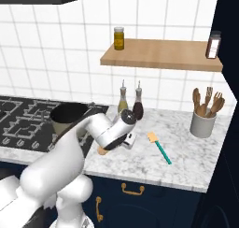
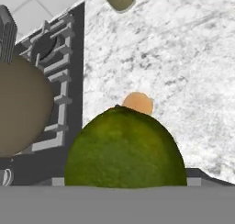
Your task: Put the lime and squash in the pot. Retrieve the spatula and lightly stir the vegetables in the pot.
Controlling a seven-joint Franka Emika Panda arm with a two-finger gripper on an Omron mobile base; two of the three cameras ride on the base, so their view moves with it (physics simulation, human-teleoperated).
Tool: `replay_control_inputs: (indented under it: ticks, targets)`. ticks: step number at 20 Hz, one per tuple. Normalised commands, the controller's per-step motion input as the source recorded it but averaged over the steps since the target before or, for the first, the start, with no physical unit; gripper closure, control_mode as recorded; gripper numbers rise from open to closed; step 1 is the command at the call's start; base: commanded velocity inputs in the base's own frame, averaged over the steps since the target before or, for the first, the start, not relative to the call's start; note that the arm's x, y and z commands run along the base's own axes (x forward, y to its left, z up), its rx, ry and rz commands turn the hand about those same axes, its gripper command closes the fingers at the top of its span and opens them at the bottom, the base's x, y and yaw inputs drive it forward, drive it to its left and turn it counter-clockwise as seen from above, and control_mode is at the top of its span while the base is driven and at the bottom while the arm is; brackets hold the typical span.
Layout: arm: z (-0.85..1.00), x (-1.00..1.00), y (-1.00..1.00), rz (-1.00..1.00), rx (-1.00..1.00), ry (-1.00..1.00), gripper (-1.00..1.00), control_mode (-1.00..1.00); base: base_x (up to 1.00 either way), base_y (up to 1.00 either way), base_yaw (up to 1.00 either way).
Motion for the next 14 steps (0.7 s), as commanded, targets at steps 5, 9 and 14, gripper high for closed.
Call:
replay_control_inputs:
  ticks: [5,9,14]
  targets:
    - [1.00,0.78,0.64,0.06,0.14,-0.12,1.00,-1.00,0.00,0.00,0.00]
    - [1.00,0.86,0.59,0.25,0.05,0.18,1.00,-1.00,0.00,0.00,0.00]
    - [1.00,0.57,0.61,0.21,-0.01,0.24,1.00,-1.00,0.00,0.00,0.00]
